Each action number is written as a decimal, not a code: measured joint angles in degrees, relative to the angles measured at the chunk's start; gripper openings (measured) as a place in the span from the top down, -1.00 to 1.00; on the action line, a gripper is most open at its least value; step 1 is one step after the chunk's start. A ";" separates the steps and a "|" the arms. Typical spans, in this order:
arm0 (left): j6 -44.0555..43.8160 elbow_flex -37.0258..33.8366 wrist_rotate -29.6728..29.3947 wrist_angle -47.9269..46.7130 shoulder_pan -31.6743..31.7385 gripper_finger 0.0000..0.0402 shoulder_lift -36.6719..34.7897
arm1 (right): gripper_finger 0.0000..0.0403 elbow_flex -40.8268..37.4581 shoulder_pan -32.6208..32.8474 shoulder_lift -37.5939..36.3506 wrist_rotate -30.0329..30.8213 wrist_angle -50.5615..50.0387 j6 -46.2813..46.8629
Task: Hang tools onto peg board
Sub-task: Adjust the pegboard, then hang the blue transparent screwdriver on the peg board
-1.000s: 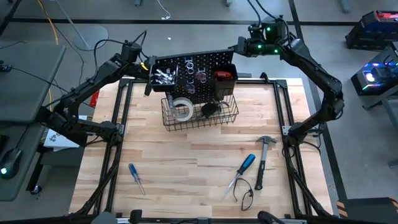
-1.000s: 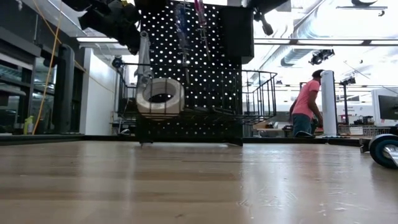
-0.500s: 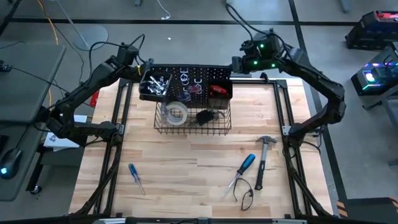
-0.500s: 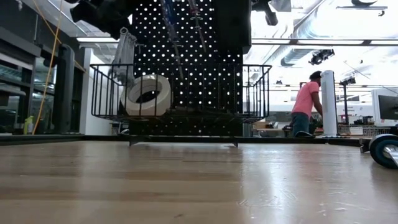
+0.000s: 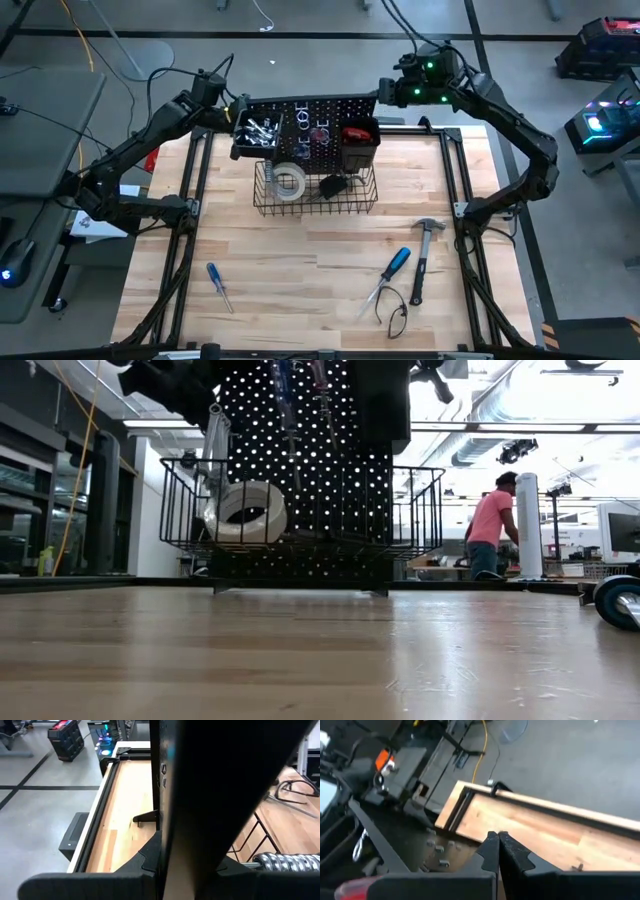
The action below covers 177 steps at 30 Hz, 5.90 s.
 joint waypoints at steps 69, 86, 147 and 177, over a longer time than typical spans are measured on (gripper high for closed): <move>-9.05 0.07 -8.63 -2.29 0.13 0.03 -10.57 | 1.00 0.09 -2.95 -0.07 -2.62 6.14 2.46; -6.14 0.07 -13.41 3.08 -0.33 0.03 -4.92 | 1.00 0.09 -3.53 -0.07 1.06 6.88 1.84; -26.51 0.07 -14.13 -17.02 -0.02 0.03 -20.51 | 1.00 0.13 -6.06 -0.20 4.74 25.37 -3.15; -51.68 0.07 -15.17 -44.58 -66.88 0.03 -10.17 | 1.00 0.09 -9.75 -0.20 1.84 25.41 -4.22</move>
